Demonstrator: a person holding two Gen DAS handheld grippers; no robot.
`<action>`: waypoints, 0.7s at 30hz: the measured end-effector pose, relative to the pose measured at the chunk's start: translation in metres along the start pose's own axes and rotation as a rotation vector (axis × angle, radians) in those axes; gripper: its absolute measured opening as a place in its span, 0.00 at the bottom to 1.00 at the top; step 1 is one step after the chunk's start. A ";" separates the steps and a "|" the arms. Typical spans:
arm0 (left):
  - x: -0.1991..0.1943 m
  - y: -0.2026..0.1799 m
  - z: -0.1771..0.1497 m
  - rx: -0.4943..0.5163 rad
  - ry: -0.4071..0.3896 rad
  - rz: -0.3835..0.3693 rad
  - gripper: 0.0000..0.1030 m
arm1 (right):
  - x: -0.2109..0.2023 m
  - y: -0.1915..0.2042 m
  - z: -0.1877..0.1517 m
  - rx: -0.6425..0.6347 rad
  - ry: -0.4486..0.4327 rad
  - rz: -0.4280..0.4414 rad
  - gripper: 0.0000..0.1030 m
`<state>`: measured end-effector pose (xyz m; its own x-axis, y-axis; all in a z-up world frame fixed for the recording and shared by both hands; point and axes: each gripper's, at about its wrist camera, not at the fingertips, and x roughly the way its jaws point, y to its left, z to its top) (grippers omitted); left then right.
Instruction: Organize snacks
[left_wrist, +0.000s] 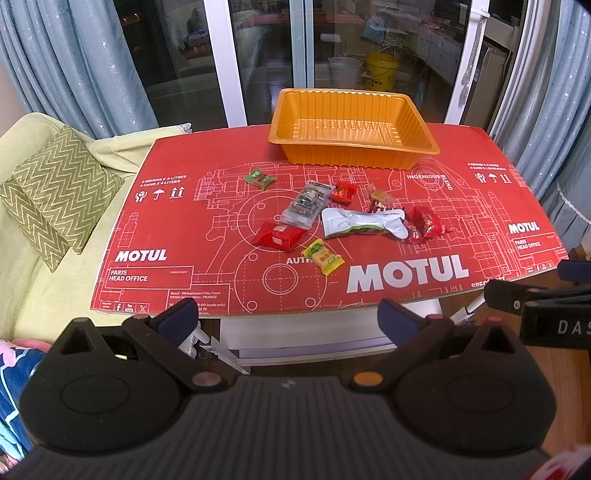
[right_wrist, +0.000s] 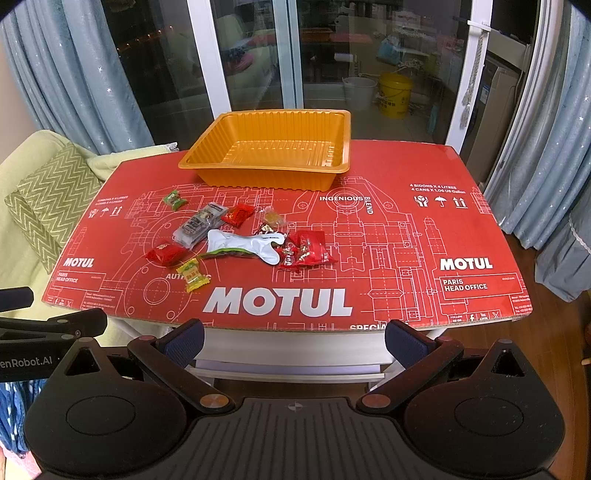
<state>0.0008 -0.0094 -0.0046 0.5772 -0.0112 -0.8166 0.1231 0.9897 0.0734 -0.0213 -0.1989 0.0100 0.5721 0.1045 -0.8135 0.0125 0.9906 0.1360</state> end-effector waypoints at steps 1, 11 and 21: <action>0.000 0.001 0.000 0.000 0.000 0.001 1.00 | 0.000 0.001 0.000 -0.001 0.000 0.000 1.00; 0.000 0.001 0.000 0.000 0.001 -0.001 1.00 | 0.000 0.000 0.001 -0.001 0.000 0.000 1.00; 0.005 -0.008 -0.001 -0.001 0.004 -0.001 1.00 | 0.001 0.000 0.001 -0.001 0.001 0.000 1.00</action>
<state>0.0020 -0.0171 -0.0098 0.5741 -0.0112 -0.8187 0.1225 0.9898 0.0723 -0.0193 -0.1987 0.0098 0.5710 0.1047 -0.8142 0.0116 0.9907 0.1355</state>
